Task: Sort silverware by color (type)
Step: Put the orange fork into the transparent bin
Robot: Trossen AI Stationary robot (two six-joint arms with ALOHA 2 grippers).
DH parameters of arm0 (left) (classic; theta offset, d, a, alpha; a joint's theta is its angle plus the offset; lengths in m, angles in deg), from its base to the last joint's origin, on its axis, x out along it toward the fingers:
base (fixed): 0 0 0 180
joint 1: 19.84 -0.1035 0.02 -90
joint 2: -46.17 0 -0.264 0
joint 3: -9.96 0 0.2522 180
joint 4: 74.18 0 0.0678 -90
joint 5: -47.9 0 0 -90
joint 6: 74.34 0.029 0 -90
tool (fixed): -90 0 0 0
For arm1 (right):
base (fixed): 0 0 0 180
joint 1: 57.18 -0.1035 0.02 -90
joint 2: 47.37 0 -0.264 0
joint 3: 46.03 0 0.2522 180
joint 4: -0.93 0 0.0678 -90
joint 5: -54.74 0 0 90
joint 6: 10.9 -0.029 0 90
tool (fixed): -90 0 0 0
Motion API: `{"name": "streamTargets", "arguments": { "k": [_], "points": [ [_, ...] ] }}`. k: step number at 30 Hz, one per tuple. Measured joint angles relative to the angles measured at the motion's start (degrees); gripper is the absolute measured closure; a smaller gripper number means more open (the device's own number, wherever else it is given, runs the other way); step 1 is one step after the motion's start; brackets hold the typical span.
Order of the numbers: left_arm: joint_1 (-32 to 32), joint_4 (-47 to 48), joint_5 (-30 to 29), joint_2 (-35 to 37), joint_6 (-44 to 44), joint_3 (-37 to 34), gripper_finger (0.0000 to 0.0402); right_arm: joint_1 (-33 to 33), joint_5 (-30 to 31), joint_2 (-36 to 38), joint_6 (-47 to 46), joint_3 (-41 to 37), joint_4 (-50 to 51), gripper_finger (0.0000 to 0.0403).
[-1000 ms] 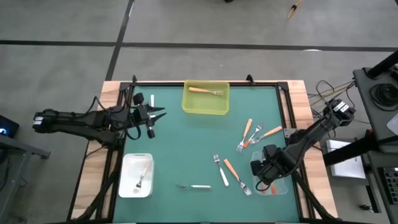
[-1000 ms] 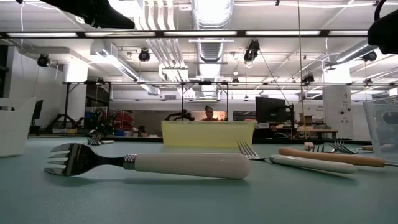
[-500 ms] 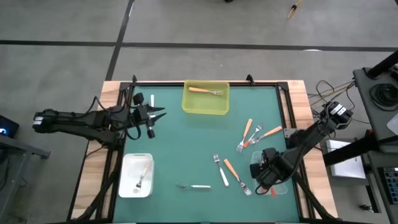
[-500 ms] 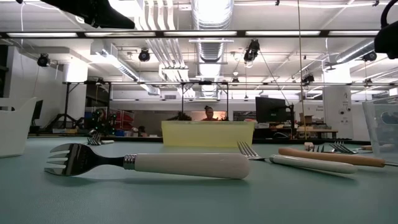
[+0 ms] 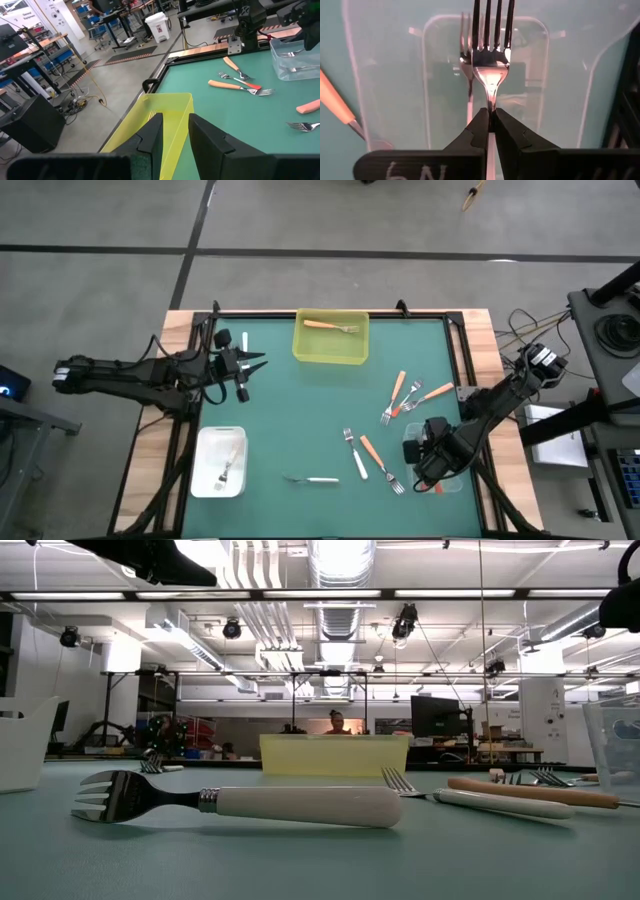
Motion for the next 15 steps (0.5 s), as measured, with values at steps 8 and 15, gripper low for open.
{"name": "streamTargets", "arguments": {
  "k": [8, 15],
  "points": [
    [0.00, 0.00, 0.00, 0.01, 0.00, 0.00, 0.0326, 0.00, 0.45, 0.08, -0.16, 0.12, 1.53, 0.0392],
    [-0.02, 0.01, -0.01, 0.00, 0.00, 0.00, 0.0326, -0.02, 0.50, -0.02, -0.24, 0.15, 2.94, 0.0392]
  ]
}}
